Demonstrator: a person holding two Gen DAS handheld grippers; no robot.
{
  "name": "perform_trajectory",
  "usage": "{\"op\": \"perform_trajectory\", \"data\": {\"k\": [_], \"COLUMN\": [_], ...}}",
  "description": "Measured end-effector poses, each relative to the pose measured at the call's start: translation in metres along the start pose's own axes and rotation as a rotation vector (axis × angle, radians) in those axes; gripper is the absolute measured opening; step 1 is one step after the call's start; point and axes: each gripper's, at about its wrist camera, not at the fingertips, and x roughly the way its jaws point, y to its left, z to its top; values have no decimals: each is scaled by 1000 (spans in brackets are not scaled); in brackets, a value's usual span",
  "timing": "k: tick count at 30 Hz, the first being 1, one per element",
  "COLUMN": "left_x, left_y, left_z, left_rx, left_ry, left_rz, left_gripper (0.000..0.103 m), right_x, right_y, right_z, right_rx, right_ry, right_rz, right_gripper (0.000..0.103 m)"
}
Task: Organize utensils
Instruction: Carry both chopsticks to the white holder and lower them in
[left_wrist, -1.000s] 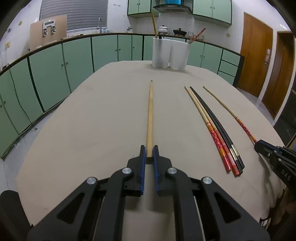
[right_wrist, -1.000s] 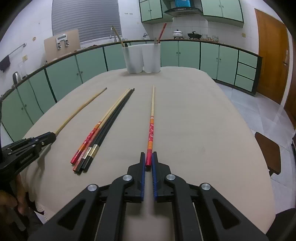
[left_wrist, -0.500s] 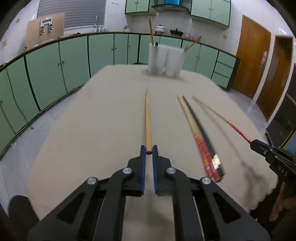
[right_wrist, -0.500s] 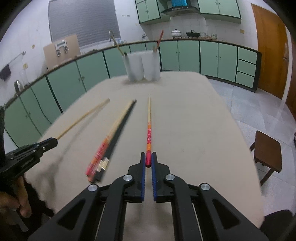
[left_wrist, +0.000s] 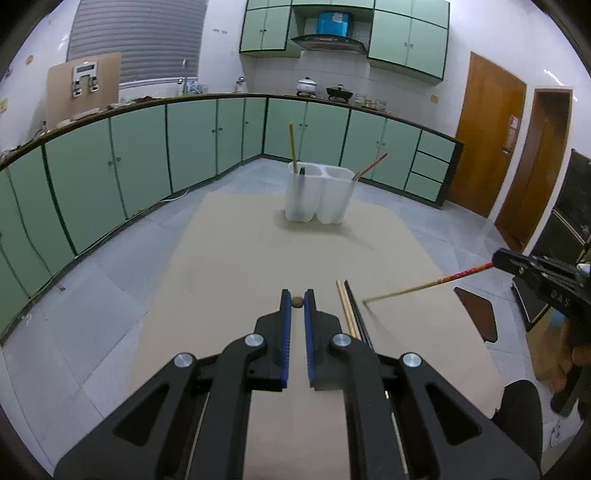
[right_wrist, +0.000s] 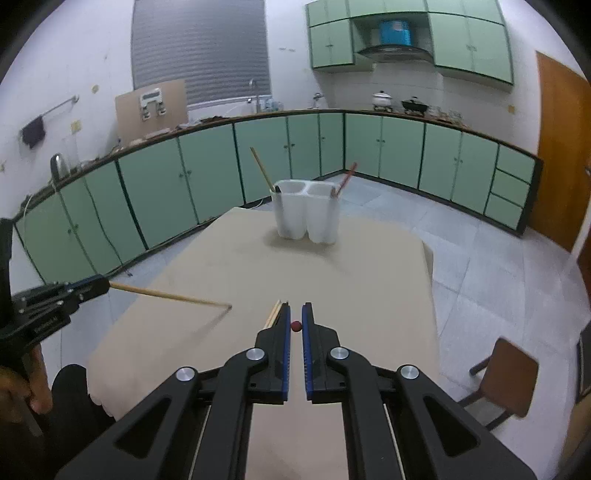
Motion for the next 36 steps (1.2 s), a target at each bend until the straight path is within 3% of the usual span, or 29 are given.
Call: {"op": "perform_trajectory", "data": {"k": [13, 22, 29, 36], "left_x": [16, 26, 18, 18], "left_y": [7, 8, 2, -7], "left_z": [57, 95, 138, 196], "left_rx": [50, 69, 101, 114], "left_ry": [92, 107, 75, 5], "left_rz": [-90, -115, -126, -126], "left_gripper": [6, 6, 6, 6], "right_x": [38, 44, 32, 21], "right_y": [3, 0, -3, -8], "right_z": [72, 120, 159, 218], "right_rx": [-96, -126, -139, -123], "right_ry": [120, 166, 179, 132], "right_rz": [28, 34, 37, 25], "right_gripper": [6, 6, 6, 6]}}
